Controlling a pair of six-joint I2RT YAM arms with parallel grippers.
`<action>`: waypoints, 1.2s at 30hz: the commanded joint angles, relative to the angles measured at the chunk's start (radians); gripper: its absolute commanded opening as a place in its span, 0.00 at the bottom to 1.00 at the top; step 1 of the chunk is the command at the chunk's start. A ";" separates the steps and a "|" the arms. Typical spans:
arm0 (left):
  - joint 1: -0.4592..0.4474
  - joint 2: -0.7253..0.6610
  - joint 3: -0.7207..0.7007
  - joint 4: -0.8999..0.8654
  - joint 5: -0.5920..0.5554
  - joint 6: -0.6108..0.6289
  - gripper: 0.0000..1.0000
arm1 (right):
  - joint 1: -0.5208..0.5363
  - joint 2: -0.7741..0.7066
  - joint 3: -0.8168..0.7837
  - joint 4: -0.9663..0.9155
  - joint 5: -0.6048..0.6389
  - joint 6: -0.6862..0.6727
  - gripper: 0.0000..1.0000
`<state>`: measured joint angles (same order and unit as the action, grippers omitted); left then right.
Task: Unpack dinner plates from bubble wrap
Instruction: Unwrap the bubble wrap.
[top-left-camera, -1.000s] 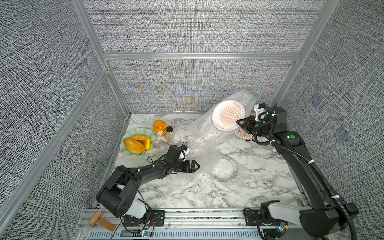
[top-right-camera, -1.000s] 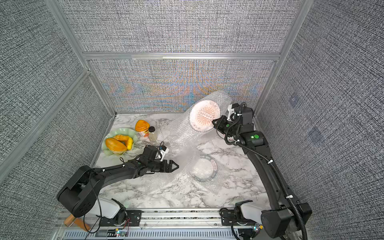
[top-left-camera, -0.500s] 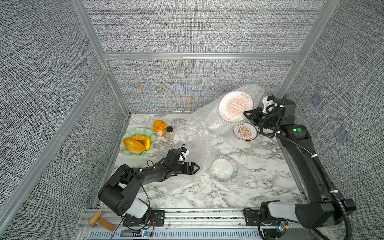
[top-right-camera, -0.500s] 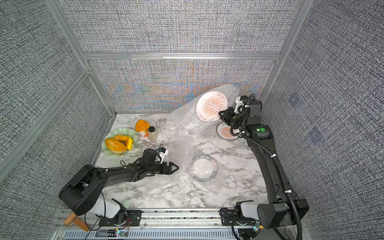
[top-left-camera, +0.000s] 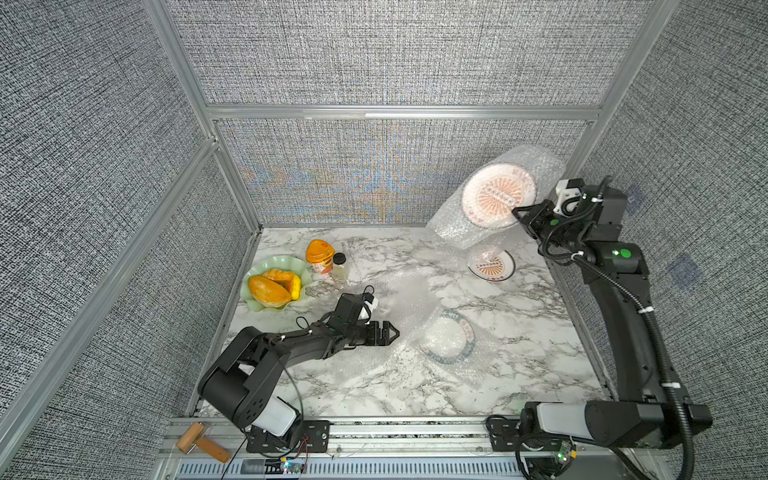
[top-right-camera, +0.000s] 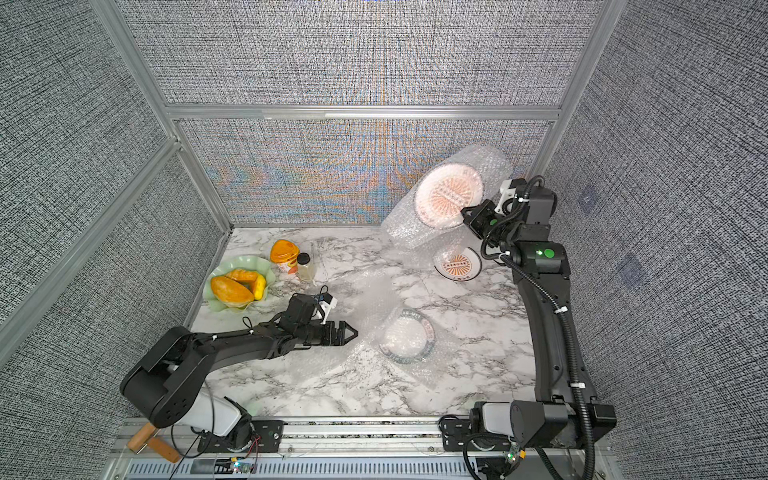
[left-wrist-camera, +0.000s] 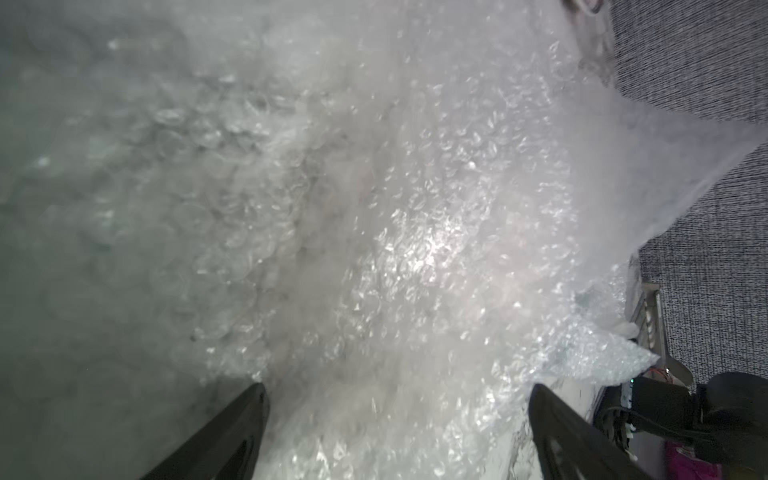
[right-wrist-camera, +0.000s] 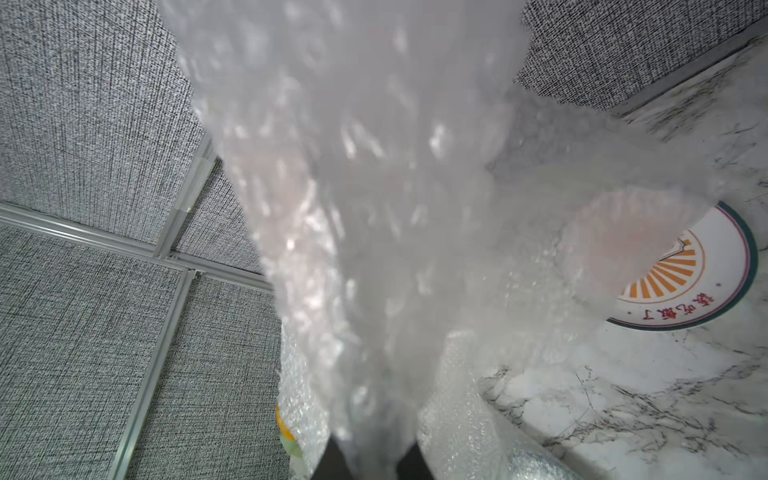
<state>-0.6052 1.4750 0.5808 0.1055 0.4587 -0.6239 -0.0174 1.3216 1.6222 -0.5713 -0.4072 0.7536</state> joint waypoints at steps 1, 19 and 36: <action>-0.004 -0.091 0.059 -0.153 0.033 -0.016 0.98 | 0.018 -0.023 -0.001 0.028 -0.053 0.023 0.00; -0.197 -0.045 0.314 0.028 0.040 -0.180 0.98 | 0.298 -0.016 -0.016 0.067 -0.084 0.075 0.00; 0.021 -0.090 0.168 0.368 -0.133 -0.261 0.99 | 0.305 -0.173 -0.220 -0.011 -0.139 0.016 0.00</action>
<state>-0.6121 1.3983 0.7307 0.4042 0.3656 -0.9352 0.2768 1.1610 1.4246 -0.5953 -0.5110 0.7773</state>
